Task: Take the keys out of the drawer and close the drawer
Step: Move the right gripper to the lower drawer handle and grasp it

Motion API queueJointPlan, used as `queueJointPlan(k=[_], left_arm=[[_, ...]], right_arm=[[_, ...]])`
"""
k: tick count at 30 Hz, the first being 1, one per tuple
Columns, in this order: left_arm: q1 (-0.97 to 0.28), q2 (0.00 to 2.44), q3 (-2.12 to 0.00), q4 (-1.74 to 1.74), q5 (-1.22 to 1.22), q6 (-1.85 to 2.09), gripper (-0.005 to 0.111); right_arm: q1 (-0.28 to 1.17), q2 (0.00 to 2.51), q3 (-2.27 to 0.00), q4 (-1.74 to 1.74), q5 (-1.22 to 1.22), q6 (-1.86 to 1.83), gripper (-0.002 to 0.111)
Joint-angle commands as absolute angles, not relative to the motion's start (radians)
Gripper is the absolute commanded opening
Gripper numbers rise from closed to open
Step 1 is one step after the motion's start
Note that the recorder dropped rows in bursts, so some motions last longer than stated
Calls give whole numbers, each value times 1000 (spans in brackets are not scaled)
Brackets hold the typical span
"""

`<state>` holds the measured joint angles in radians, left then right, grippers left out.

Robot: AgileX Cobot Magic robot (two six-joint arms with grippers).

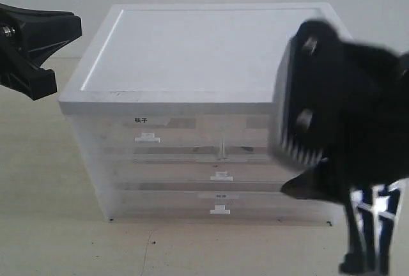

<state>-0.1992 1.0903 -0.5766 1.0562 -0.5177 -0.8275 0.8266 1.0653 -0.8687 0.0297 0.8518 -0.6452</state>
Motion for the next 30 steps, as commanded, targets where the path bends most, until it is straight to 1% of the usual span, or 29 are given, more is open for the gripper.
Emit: queueJointPlan(k=[1, 3, 5, 8, 10, 16, 22, 27, 30], left_arm=[[-203, 1095, -583, 1059, -525, -838, 5], [-203, 1095, -583, 1059, -525, -838, 5], [-203, 1095, -583, 1059, -525, -838, 5], [-203, 1095, -583, 1059, -525, -838, 5], [-203, 1095, -583, 1059, -525, -838, 5], [-203, 1095, -583, 1059, -527, -838, 5], [-203, 1095, -583, 1059, -527, -838, 5], [-203, 1095, -583, 1055, -527, -835, 5], [-203, 1095, -583, 1055, -527, -835, 5]], right_arm=[[1049, 1074, -706, -434, 421, -330, 33], [1098, 1141, -659, -746, 431, -70, 40], [1117, 1201, -659, -872, 469, 90, 40], [1152, 1296, -659, -1009, 424, 186, 40], [1163, 1350, -664, -1040, 392, 212, 40], [1163, 1473, -680, -1102, 437, 286, 40], [1163, 1487, -680, -1350, 480, 540, 40], [1163, 1487, -680, -1357, 524, 549, 40], [1152, 1491, -680, -1345, 490, 576, 40]])
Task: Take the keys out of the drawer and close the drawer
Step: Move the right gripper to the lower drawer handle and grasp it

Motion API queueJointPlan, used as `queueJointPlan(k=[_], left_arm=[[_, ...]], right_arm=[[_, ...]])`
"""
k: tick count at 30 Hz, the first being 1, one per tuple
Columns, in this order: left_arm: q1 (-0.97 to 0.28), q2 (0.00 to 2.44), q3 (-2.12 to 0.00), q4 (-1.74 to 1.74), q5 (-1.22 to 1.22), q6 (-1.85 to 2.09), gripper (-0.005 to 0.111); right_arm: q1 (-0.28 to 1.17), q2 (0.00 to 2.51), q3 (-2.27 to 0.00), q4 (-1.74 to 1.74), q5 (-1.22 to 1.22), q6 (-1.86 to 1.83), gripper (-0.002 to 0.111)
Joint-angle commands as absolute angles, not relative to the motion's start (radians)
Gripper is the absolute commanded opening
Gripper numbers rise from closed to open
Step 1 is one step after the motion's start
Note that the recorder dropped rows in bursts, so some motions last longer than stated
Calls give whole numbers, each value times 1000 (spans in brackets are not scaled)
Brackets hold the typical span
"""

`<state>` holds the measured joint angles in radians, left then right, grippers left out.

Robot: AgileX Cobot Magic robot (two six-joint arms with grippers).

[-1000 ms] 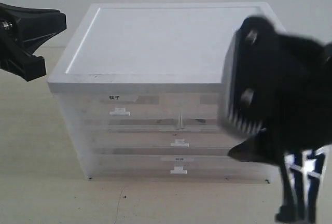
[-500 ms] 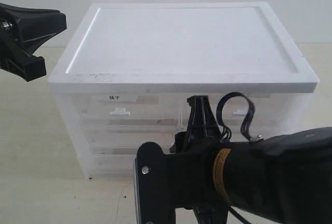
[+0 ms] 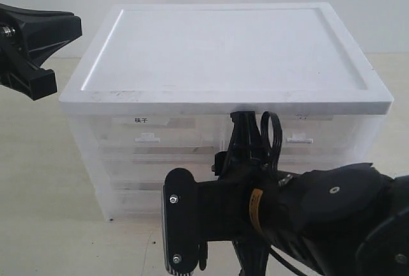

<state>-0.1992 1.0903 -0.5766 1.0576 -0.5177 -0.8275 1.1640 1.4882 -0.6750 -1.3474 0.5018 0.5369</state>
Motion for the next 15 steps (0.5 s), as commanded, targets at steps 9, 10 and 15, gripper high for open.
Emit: queueJointPlan(k=[9, 10, 15], left_arm=[[-203, 1095, -583, 1055, -527, -835, 5], [-203, 1095, -583, 1055, -525, -835, 5], [-203, 1095, -583, 1055, -525, -835, 5]], right_arm=[[1145, 1569, -680, -1382, 524, 600, 40], [1145, 1569, -680, -1392, 531, 610, 40], [1145, 1569, -680, -1401, 572, 637, 25]])
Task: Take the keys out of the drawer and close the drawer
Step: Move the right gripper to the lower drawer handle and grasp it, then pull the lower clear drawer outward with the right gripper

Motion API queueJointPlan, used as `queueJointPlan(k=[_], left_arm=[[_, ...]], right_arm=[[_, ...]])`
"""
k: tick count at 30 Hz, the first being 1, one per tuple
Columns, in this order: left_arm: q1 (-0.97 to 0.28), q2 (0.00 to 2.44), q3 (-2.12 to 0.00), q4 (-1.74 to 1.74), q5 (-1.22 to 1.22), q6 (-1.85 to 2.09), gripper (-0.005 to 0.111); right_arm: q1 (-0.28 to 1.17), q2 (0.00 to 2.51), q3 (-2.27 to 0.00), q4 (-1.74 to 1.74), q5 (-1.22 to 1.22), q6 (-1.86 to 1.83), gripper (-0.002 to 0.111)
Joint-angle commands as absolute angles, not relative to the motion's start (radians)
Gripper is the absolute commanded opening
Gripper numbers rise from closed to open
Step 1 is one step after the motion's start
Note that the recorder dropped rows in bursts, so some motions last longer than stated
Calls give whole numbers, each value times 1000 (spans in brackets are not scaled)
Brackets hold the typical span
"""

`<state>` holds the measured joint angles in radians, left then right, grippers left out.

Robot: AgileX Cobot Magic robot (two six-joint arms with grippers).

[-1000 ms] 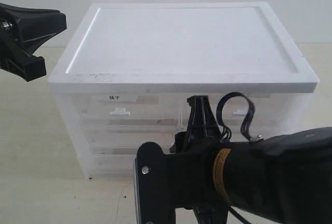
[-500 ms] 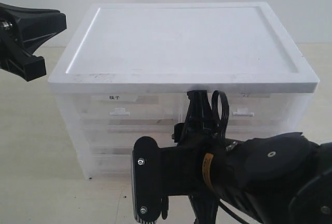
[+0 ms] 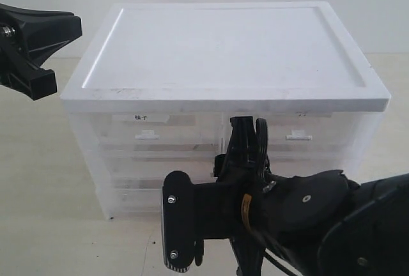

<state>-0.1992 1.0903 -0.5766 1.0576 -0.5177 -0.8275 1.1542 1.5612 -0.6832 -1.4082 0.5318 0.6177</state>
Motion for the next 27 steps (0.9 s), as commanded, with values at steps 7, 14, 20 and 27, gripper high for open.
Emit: queueJointPlan(k=[7, 14, 20, 27], left_arm=[[-203, 1127, -583, 1055, -525, -830, 5], [-203, 1185, -583, 1018, -530, -784, 5], [-203, 1194, -583, 1005, -534, -778, 5], [-203, 1194, -583, 1005, -534, -767, 5]], right_arm=[[1145, 1569, -680, -1394, 594, 621, 0], [1211, 1567, -680, -1281, 644, 523, 0], [1266, 1567, -680, -1190, 669, 481, 0], [1268, 1502, -680, -1022, 612, 343, 0]])
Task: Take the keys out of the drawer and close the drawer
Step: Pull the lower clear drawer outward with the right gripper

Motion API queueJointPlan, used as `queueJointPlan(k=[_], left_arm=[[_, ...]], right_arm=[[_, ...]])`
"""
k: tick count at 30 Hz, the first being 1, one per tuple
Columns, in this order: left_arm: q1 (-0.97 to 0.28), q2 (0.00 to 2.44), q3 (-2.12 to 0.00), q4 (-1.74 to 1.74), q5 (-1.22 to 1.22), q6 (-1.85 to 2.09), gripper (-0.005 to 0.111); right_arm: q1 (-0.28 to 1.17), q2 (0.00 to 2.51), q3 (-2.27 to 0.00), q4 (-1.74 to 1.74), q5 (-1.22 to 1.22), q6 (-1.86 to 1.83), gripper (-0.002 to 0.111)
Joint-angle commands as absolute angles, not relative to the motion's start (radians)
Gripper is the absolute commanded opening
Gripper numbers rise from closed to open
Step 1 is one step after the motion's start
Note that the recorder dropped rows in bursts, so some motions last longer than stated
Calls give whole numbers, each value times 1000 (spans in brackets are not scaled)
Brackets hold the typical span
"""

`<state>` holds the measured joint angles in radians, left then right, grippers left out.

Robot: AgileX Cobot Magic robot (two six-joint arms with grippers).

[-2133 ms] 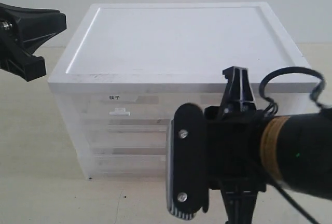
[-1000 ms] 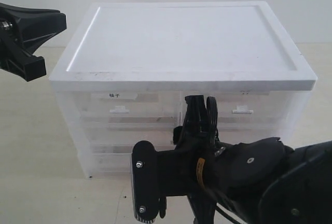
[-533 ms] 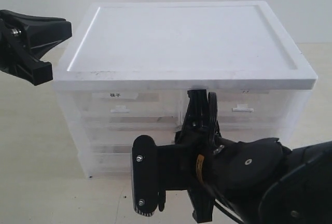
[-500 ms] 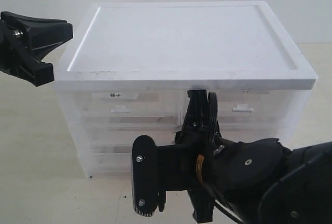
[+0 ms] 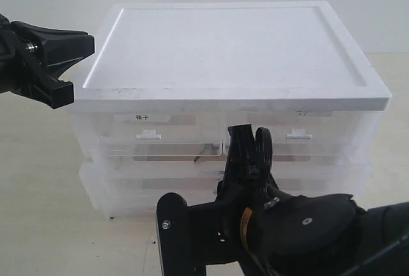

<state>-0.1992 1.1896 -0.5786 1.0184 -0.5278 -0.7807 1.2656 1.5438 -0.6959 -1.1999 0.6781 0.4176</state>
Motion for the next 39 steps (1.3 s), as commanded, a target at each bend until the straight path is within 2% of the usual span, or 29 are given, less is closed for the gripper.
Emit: queueJointPlan(k=[1, 7, 11, 16, 18, 22, 23, 26, 29, 32, 39], left_arm=[[-203, 1194, -583, 1003, -534, -767, 5], [-203, 1194, -583, 1003, -534, -767, 5], [-203, 1194, -583, 1003, -534, -767, 5], [-203, 1194, -583, 1003, -534, -767, 5], [-203, 1194, -583, 1003, -534, -767, 5], [-203, 1194, -583, 1003, -534, -767, 5], [-203, 1194, -583, 1003, -534, -767, 5], [-203, 1194, -583, 1003, -543, -767, 5], [-203, 1194, -583, 1003, -557, -770, 5], [-203, 1194, -583, 1006, -557, -770, 5], [-203, 1194, -583, 998, -578, -754, 5]], right_arm=[[1268, 1479, -680, -999, 599, 329, 0], [1268, 1355, -680, -787, 569, 121, 0], [1268, 1320, -680, -565, 640, -87, 0], [1268, 1270, -683, -486, 638, -116, 1], [1268, 1238, -705, -471, 627, -101, 8], [1265, 1196, -794, -480, 669, 0, 47], [1265, 1196, -823, -490, 715, 30, 54], [1208, 1283, -951, -478, 969, -10, 50], [1068, 1352, -988, -271, 969, -260, 50], [950, 1368, -991, -249, 908, -362, 50], [937, 1442, -989, -96, 923, -532, 50]])
